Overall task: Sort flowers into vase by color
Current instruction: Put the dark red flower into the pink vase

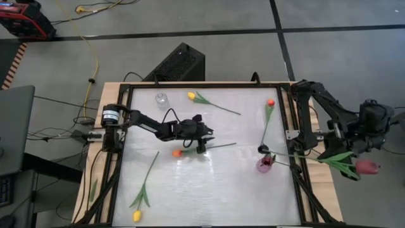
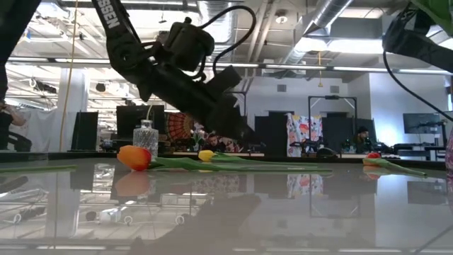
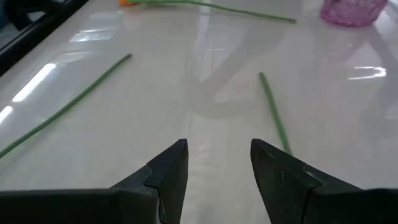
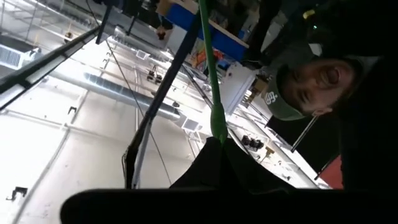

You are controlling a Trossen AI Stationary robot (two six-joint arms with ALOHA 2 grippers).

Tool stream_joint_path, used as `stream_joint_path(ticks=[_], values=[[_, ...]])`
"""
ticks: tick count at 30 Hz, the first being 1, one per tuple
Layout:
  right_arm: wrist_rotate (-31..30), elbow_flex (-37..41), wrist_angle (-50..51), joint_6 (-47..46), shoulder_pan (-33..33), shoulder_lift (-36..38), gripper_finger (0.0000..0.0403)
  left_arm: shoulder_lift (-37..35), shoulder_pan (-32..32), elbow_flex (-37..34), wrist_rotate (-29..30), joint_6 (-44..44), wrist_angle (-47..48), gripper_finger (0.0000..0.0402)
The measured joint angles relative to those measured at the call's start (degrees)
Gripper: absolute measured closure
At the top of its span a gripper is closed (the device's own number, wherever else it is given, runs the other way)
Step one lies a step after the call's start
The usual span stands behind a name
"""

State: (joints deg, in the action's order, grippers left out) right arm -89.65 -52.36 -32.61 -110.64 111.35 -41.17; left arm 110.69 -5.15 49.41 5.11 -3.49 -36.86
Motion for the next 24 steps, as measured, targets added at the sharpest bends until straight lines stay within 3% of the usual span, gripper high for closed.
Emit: stream_joint_path(ticks=[12,20,24], values=[[-0.35,-0.01,-3.95,4.22,3.85,2.23,0.0377,0.0,-0.48,0.0,-2.35,-0.31,0.08,0.0237],[-0.57,-0.04,-4.11,37.99,-2.46,9.52,0.0378,0.0,-0.48,0.0,-2.37,-0.3,0.1,0.0237],[-0.61,-0.04,-4.08,48.74,-5.12,12.02,0.0378,0.0,-0.48,0.0,-2.37,-0.27,0.09,0.0237]])
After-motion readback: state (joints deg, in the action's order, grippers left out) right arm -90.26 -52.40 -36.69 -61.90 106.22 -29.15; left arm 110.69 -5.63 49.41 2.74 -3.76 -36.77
